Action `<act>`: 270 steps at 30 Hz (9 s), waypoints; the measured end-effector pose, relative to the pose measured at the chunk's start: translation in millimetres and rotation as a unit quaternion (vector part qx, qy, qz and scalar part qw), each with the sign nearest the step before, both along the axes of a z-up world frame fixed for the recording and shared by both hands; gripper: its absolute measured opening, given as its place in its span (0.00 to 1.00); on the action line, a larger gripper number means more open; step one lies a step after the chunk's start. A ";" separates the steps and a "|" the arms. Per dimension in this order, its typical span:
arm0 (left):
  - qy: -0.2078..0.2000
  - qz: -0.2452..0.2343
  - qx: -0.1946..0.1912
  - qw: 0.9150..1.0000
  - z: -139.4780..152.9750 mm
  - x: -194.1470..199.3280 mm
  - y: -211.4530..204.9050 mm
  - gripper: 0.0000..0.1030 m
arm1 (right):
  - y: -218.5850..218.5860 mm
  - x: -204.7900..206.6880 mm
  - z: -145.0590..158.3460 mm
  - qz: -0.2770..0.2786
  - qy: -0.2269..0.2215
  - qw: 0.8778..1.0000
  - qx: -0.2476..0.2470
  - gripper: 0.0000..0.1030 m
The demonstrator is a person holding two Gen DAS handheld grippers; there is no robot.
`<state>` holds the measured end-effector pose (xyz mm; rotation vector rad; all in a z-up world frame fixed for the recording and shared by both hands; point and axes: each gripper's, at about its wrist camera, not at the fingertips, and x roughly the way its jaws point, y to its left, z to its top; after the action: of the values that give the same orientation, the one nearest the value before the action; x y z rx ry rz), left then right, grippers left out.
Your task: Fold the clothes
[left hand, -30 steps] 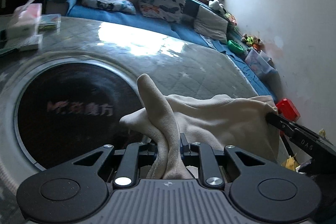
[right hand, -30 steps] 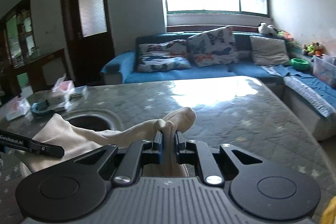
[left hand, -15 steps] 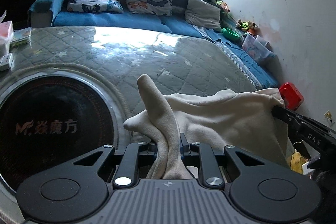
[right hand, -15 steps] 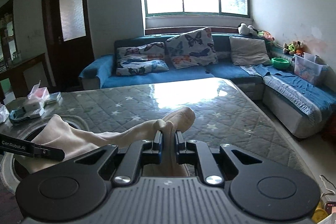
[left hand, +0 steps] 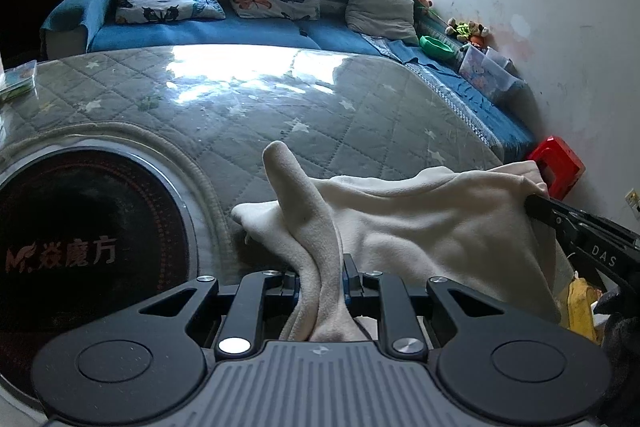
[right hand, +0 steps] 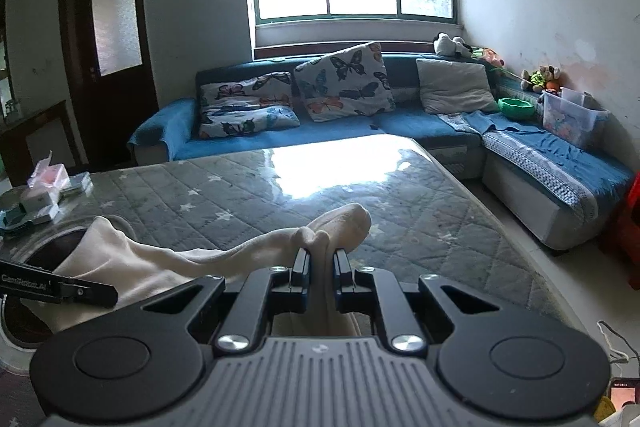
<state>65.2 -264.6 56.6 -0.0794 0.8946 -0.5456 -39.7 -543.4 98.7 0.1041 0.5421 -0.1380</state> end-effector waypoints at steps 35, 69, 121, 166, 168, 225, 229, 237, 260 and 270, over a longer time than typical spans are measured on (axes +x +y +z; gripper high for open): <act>0.017 0.016 0.048 0.999 -21.0 5.9 -4.9 0.44 | 2.2 10.2 -25.9 -0.023 0.038 0.999 -0.007 0.13; -0.026 0.027 0.097 0.995 -32.4 -17.7 6.2 0.82 | 56.9 -20.8 -57.6 0.057 0.074 0.996 -0.003 0.49; -0.040 0.027 0.113 0.992 -23.3 -7.1 29.0 1.00 | 89.6 85.7 -53.5 0.090 0.096 0.991 -0.029 0.47; -0.079 0.063 0.114 0.988 -10.8 -68.4 86.9 1.00 | 165.1 -8.9 -46.4 0.143 0.068 0.986 -0.057 0.70; -0.081 0.059 0.113 0.989 -9.8 -71.5 84.7 1.00 | 163.1 -11.2 -43.6 0.137 0.067 0.987 -0.057 0.77; -0.135 -0.016 0.092 0.986 -1.5 -152.3 52.2 1.00 | 130.0 -105.0 -34.7 -0.003 0.043 0.998 -0.034 1.00; -0.136 -0.016 0.092 0.986 -2.9 -153.5 51.8 1.00 | 133.7 -108.2 -35.0 -0.006 0.041 0.998 -0.042 1.00; -0.134 -0.022 0.089 0.987 -5.4 -155.1 50.8 1.00 | 133.9 -113.5 -37.0 -0.022 0.040 0.999 -0.025 1.00; -0.124 -0.032 0.097 0.987 -17.0 -145.7 40.6 1.00 | 122.9 -111.3 -50.1 -0.041 0.058 0.997 -0.013 1.00; -0.116 -0.033 0.096 0.988 -21.3 -139.0 37.4 1.00 | 120.2 -105.0 -53.9 -0.043 0.063 0.997 -0.009 1.00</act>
<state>-73.8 -227.2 35.3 0.1866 0.7198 -0.5161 -144.8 -423.1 44.8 0.1017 0.6627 -0.2343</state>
